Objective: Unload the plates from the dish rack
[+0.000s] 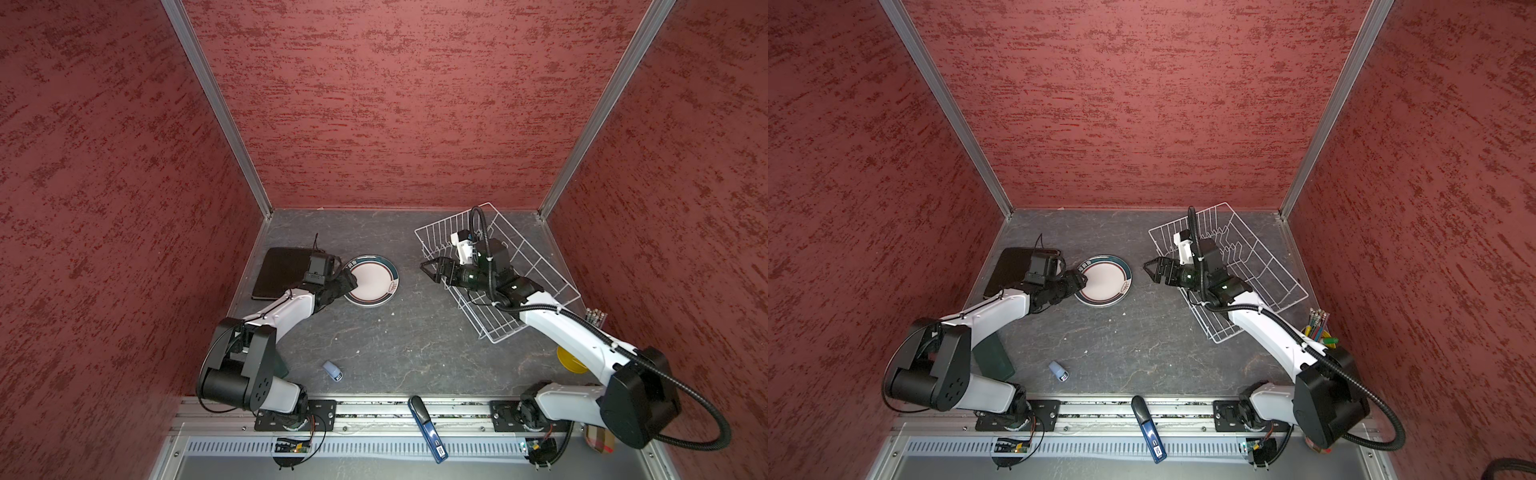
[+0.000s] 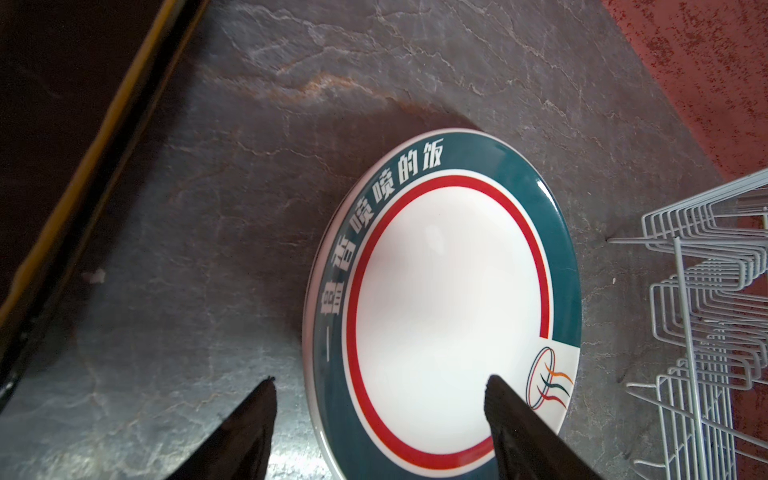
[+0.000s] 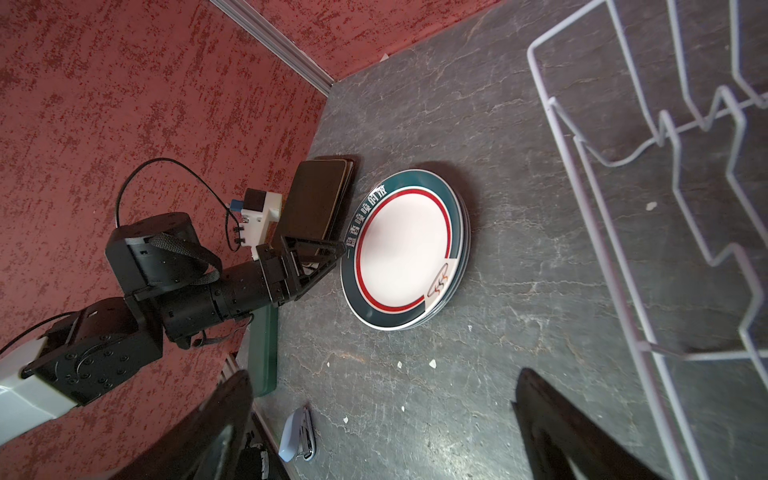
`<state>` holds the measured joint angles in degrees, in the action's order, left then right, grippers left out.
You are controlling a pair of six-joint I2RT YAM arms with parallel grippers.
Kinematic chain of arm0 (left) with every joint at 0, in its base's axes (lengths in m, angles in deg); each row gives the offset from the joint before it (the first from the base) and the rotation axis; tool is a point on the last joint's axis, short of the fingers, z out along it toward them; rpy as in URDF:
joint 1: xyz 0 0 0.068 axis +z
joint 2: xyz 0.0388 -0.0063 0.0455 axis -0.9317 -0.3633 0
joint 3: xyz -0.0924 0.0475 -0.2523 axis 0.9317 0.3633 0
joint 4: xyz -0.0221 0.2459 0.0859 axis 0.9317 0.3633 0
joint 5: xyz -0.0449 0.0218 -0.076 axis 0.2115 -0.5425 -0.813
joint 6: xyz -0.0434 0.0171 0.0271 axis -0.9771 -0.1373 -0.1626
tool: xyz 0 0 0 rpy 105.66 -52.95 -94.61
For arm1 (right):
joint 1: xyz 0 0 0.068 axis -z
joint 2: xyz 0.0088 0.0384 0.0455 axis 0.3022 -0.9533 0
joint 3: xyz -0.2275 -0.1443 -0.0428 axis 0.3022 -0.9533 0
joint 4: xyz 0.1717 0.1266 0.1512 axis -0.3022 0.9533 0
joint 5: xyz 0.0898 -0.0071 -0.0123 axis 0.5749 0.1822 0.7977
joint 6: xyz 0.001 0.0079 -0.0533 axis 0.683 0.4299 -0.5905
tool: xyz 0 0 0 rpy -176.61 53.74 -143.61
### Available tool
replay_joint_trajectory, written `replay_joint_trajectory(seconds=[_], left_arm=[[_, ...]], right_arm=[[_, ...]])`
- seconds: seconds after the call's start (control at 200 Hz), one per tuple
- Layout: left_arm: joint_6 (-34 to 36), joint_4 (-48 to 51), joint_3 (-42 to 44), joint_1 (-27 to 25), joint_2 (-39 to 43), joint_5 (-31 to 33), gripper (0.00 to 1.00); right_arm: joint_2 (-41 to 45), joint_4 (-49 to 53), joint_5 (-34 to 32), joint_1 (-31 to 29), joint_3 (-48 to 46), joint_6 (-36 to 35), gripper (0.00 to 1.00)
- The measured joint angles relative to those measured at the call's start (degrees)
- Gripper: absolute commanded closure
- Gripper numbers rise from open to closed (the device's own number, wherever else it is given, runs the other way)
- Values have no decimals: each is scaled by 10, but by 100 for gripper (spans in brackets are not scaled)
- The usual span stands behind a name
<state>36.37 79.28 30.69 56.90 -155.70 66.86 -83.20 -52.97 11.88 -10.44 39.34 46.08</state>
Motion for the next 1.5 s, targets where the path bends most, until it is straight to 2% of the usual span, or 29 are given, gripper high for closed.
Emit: replay_joint_trajectory(seconds=[0.035, 0.095, 0.486, 0.616, 0.797, 0.997, 1.188, 1.333, 1.498], left_arm=[[2, 3, 0, 0, 4, 0, 16], [8, 3, 1, 0, 15, 0, 0], [72, -21, 36, -1, 166, 15, 1], [111, -44, 75, 2, 233, 30, 1], [163, -81, 141, 12, 335, 63, 1], [205, -140, 209, 12, 434, 111, 1], [237, -191, 252, 12, 474, 151, 1], [262, -214, 254, 16, 480, 176, 1], [307, -275, 271, 20, 466, 193, 1]], right_arm=[[2, 0, -2, 0, 0, 0, 1], [5, 2, -10, 0, 0, -1, 1], [75, 7, -113, 0, -51, -39, 1], [125, -14, -213, 0, -100, -89, 1], [204, -91, -373, 23, -219, -165, 1], [220, -153, -463, 99, -270, -234, 1], [208, -299, -485, 157, -365, -297, 1], [143, -402, -477, 217, -393, -316, 1], [70, -526, -438, 269, -413, -318, 1]])
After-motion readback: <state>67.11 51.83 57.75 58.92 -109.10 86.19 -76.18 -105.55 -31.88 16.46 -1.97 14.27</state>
